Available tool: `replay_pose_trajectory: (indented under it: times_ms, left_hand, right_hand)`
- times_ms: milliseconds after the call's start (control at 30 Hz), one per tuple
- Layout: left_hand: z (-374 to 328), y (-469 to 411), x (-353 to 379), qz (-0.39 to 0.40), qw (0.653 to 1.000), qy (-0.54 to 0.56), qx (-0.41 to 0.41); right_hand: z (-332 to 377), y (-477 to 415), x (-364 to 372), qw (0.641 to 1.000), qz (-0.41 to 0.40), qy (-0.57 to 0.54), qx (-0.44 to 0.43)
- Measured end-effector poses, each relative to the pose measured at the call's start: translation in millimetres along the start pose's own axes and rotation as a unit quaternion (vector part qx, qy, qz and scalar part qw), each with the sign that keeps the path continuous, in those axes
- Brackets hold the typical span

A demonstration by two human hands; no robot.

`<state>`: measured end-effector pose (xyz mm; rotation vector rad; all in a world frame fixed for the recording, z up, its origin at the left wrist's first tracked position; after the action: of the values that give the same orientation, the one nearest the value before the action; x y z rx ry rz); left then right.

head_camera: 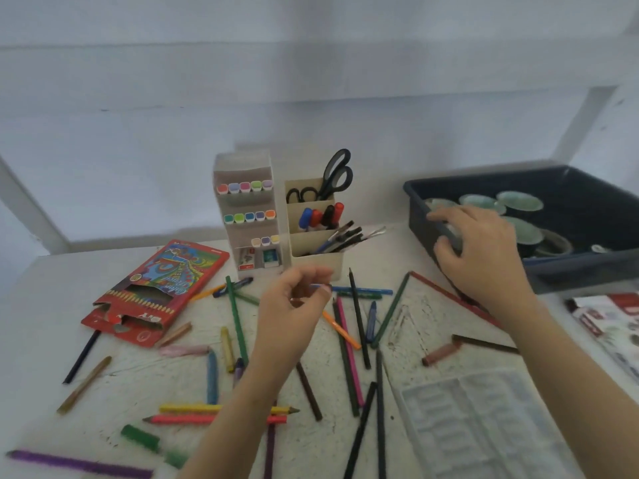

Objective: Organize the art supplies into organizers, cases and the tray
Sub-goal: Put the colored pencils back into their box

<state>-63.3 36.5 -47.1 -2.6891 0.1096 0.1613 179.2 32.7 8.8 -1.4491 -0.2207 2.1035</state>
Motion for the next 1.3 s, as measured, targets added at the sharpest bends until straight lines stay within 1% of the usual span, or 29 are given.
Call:
replay_pose_trajectory:
  times_ms: [133,267,333,433,500,567,600,633,667,700,767,833,867,967,1033,1067,1100,1167,1233,1300]
  left_hand:
    - [-17,-21,71,0.086,0.995,-0.009,0.045]
    - [-25,-42,154,0.164,0.977,-0.084,0.105]
    - [-27,-51,191,0.196,0.963,-0.125,0.136]
    - [-34,-64,233,0.235,0.940,-0.183,0.169]
    - [-33,-73,260,0.297,0.914,-0.231,0.155]
    - [-28,-80,279,0.376,0.864,-0.310,0.128]
    - [-25,-82,285,0.401,0.842,-0.342,0.114]
    - [-24,-84,289,0.414,0.828,-0.363,0.106]
    - [-24,-86,292,0.414,0.824,-0.371,0.109]
    - [-26,-88,293,0.404,0.831,-0.365,0.117]
    - [-33,-91,289,0.351,0.869,-0.327,0.126]
    - [-45,-96,279,0.290,0.906,-0.278,0.136]
    - [-54,-98,273,0.264,0.917,-0.261,0.144]
    - [-87,-102,239,0.212,0.936,-0.225,0.170]
    - [-108,-103,206,0.171,0.943,-0.210,0.191]
    - [-116,-102,184,0.150,0.948,-0.200,0.197]
    - [-122,-100,162,0.131,0.953,-0.183,0.202]
    - [-127,-95,124,0.105,0.963,-0.148,0.201]
    - [-122,-83,76,0.081,0.968,-0.160,0.176]
    - [-113,-66,25,0.051,0.965,-0.207,0.152]
  right_hand:
    - [-76,-16,-17,0.987,0.082,0.106,0.084]
    - [-145,-30,-27,0.959,0.169,0.184,0.130]
    - [-168,-36,-30,0.952,0.198,0.184,0.140]
    - [-189,-46,-33,0.955,0.215,0.158,0.131]
    - [-200,-52,-35,0.957,0.221,0.136,0.132]
    - [-207,-57,-34,0.958,0.229,0.106,0.134]
    - [-208,-59,-34,0.958,0.235,0.089,0.136]
    - [-210,-59,-33,0.958,0.243,0.072,0.136]
    - [-211,-59,-32,0.957,0.248,0.061,0.135]
    - [-212,-60,-31,0.958,0.249,0.056,0.133]
    - [-212,-61,-34,0.965,0.229,0.057,0.118]
    - [-209,-63,-45,0.979,0.173,0.046,0.098]
    - [-205,-66,-53,0.987,0.132,0.045,0.080]
    - [-183,-71,-79,0.998,0.022,0.049,0.026]
    - [-162,-74,-95,0.998,-0.025,0.052,-0.007]
    - [-148,-71,-97,0.998,-0.035,0.037,-0.027]
    - [-132,-68,-97,0.999,-0.028,0.006,-0.045]
    - [-105,-58,-93,0.995,0.030,-0.084,-0.054]
    - [-68,-41,-80,0.983,0.092,-0.137,-0.075]
    - [-28,-23,-61,0.973,0.135,-0.151,-0.114]
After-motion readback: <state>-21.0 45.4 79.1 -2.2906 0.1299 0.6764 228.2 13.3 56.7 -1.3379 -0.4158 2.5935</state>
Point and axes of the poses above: each hand's wrist, its own y-axis away from the middle knuckle, its own x-axis out of the palm, z = x × y, the point moved 7 cm from there along -y, towards the middle knuckle, and after that the axes turned 14 degrees about x, right-handed, at the moved point
